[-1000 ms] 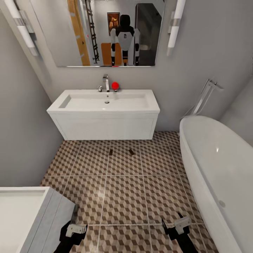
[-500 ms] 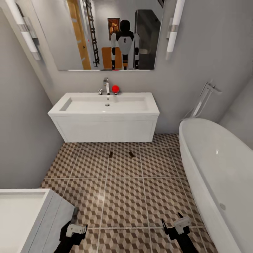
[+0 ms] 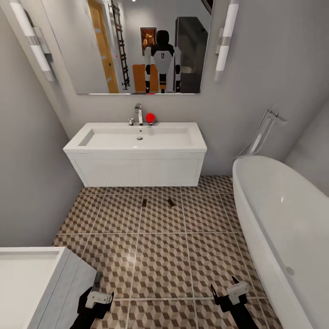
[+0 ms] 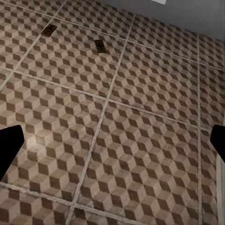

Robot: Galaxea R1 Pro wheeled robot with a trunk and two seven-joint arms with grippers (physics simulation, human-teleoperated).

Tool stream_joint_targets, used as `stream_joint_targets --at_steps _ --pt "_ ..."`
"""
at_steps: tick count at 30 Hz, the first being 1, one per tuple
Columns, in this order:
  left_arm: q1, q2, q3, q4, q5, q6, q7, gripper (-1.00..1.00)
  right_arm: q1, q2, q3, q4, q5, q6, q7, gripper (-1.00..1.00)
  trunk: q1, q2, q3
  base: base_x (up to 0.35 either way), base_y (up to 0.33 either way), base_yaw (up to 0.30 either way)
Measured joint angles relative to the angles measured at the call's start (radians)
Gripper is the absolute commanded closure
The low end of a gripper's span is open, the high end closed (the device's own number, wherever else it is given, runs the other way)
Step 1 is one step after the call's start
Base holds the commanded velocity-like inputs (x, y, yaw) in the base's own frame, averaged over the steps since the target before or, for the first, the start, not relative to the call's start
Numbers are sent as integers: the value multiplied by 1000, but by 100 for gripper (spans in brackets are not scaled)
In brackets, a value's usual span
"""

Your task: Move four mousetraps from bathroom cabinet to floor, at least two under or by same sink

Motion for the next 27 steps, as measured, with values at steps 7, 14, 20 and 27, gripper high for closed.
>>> stream_joint_targets --at_steps 7,14,20,27 --pt "0 0 0 0 0 0 -1 -100 -1 -1 0 0 0 0 -1 -100 0 0 0 0 0 0" --pt "0 0 0 0 0 1 -1 -100 0 -1 0 0 0 0 -2 -100 0 0 0 0 0 0" --pt "0 0 0 0 0 0 -2 -100 0 -1 0 0 0 0 -2 -100 0 0 0 0 0 0" --pt "0 0 0 0 -1 0 -3 -100 -1 0 0 0 0 0 -1 -100 0 0 0 0 0 0"
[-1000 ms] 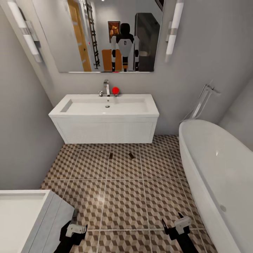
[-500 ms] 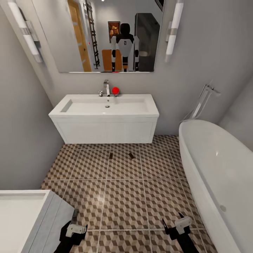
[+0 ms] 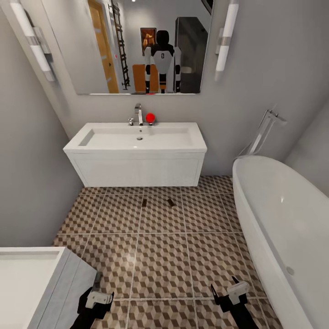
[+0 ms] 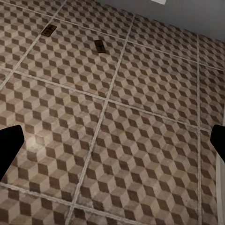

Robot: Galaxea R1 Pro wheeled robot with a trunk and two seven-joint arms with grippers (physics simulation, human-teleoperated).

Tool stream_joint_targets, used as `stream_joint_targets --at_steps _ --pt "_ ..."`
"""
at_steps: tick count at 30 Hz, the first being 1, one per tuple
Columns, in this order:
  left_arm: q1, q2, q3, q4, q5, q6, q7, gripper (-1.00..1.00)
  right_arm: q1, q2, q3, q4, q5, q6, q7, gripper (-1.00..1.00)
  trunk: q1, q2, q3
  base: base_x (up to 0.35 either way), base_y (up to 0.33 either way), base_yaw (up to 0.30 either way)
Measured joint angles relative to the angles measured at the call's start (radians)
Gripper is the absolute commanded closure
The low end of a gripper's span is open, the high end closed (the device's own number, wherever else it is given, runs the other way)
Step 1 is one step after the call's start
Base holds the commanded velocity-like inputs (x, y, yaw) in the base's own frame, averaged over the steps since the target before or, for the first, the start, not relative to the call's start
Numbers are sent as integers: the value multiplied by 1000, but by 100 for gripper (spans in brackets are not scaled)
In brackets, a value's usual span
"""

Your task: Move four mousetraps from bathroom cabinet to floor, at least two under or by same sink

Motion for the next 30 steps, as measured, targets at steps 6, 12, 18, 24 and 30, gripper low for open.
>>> stream_joint_targets --at_steps 6,12,18,24,30 --pt "-1 0 0 0 0 0 1 -100 0 1 1 0 0 0 1 -100 0 0 0 0 0 0" --pt "0 0 0 0 0 0 0 -100 0 2 1 0 0 0 1 -100 0 0 0 0 0 0" --pt "0 -1 0 0 0 0 1 -100 0 2 1 0 0 0 1 -100 0 0 0 0 0 0" --pt "0 -1 0 0 0 1 1 -100 1 1 0 0 0 0 1 -100 0 0 0 0 0 0" --pt "0 -1 0 0 0 1 1 -100 0 2 1 0 0 0 1 -100 0 0 0 0 0 0"
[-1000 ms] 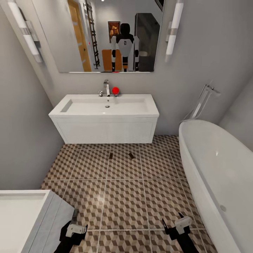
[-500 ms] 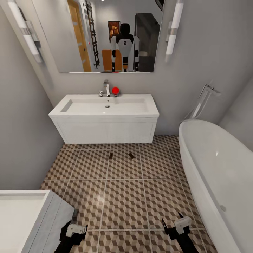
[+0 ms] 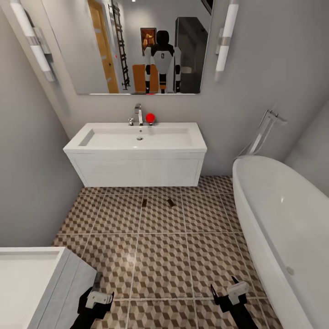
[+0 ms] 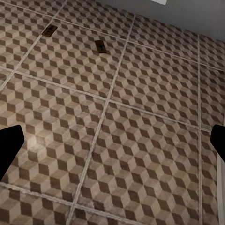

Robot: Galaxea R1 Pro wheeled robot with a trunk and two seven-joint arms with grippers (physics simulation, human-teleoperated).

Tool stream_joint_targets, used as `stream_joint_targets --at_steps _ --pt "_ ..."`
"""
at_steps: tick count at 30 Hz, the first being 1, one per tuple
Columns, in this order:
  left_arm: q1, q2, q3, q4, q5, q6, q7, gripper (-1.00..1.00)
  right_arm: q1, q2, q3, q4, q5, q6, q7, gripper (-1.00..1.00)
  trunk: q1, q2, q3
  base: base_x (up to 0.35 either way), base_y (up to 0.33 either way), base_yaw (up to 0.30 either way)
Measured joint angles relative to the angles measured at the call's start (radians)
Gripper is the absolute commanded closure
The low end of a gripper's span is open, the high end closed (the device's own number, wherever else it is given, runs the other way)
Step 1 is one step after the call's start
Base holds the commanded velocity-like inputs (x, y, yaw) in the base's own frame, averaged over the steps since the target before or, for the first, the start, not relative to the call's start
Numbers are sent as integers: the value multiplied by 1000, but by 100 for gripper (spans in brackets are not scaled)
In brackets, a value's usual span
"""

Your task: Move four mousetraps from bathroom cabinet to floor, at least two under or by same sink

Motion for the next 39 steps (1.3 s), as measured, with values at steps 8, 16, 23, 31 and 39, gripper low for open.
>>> stream_joint_targets --at_steps 8,16,23,31,39 --pt "0 -2 0 0 0 -1 0 -100 0 2 0 0 0 0 0 -100 0 0 9 0 0 0" --pt "0 -5 0 0 0 0 0 -100 0 2 0 0 0 0 0 -100 0 0 21 0 0 0" --pt "1 -5 0 0 0 -1 0 -100 0 2 0 0 0 0 0 -100 0 0 33 0 0 0" --pt "0 -5 0 -1 1 0 1 -100 0 1 0 0 0 0 0 -100 0 0 46 0 0 0" --pt "0 -1 0 -1 0 -1 -1 -100 0 1 -1 0 0 0 0 -100 0 0 59 0 0 0"
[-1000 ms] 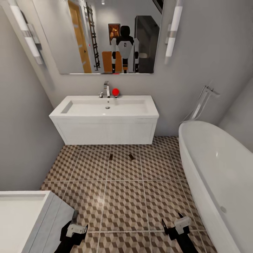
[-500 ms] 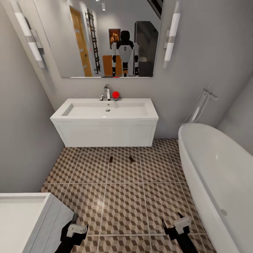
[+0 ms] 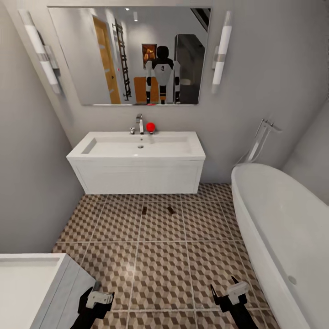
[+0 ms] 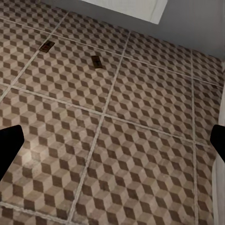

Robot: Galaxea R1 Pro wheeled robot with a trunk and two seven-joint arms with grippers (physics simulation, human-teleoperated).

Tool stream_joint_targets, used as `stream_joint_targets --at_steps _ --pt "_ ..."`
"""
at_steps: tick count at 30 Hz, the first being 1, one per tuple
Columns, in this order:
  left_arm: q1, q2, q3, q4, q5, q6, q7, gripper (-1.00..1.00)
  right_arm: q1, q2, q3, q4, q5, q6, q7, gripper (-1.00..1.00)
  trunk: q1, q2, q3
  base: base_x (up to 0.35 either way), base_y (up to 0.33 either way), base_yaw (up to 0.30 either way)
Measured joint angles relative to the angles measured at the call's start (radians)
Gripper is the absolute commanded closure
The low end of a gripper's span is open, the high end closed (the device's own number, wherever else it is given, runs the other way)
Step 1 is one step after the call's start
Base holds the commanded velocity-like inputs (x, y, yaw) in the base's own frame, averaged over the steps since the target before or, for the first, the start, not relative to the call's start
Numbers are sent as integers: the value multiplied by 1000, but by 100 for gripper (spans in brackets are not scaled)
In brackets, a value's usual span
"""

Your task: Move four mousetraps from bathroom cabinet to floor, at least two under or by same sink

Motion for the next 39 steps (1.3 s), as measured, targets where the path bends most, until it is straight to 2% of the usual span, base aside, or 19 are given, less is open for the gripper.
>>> stream_joint_targets --at_steps 39 --pt "1 2 -2 0 0 0 -2 -100 0 0 0 0 0 0 1 -100 0 0 58 0 0 0"
